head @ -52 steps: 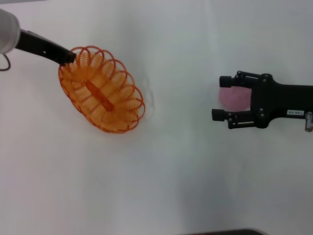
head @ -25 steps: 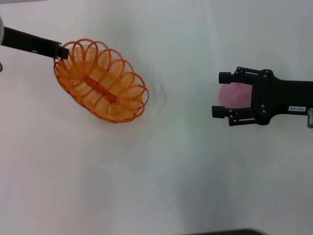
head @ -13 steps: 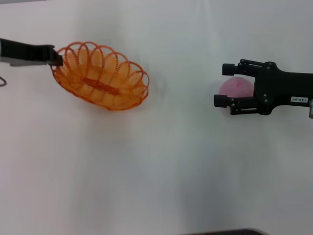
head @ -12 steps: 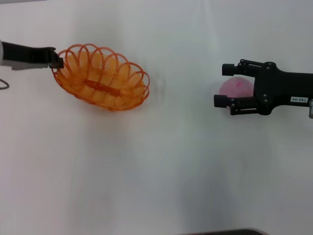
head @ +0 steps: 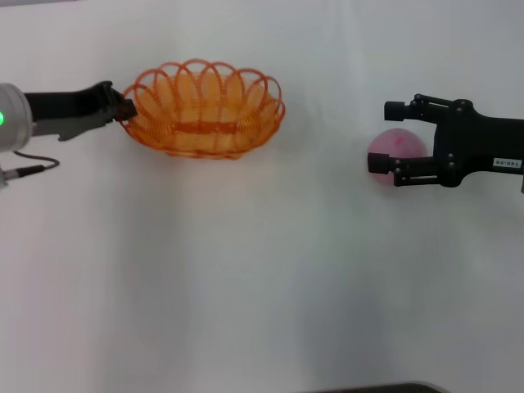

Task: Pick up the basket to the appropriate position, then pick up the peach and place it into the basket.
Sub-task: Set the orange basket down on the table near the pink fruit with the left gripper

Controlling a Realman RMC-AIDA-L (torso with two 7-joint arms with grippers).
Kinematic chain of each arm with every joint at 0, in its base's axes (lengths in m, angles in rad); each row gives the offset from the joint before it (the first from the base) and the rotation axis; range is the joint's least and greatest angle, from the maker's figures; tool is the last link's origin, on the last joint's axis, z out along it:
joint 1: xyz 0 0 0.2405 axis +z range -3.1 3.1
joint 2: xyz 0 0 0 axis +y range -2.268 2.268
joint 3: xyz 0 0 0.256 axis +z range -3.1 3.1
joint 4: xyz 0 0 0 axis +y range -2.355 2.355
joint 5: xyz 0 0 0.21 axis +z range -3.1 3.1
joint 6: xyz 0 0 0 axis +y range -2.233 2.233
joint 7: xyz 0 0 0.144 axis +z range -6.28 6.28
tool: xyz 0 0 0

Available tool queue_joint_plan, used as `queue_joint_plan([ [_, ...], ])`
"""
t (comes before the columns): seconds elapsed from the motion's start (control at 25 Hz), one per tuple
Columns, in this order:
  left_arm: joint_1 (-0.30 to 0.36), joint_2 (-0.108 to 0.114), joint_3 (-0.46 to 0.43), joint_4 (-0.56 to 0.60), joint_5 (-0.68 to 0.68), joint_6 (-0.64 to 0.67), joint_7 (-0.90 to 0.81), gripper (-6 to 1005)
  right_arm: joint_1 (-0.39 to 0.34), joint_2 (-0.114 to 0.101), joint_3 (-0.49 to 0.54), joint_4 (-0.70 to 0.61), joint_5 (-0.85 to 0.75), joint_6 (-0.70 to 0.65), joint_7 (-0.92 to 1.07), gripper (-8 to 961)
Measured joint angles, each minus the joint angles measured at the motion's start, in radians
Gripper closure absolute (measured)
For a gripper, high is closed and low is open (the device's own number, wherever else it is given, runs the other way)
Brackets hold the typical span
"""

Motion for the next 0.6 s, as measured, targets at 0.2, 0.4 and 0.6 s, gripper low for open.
queue_joint_plan([
  [0.2, 0.058, 0.000, 0.081, -0.009, -0.053, -0.102, -0.036, 959, -0.001, -0.017, 0.006, -0.007, 0.004, -0.041, 0.003, 7],
  [0.4, 0.093, 0.000, 0.130, -0.002, -0.065, -0.147, -0.064, 959, -0.008, -0.029, 0.012, -0.004, 0.004, -0.051, 0.008, 7],
  [0.6, 0.105, 0.000, 0.155, 0.000, -0.069, -0.166, -0.072, 951, -0.016, -0.036, 0.013, -0.006, 0.005, -0.069, 0.007, 8],
])
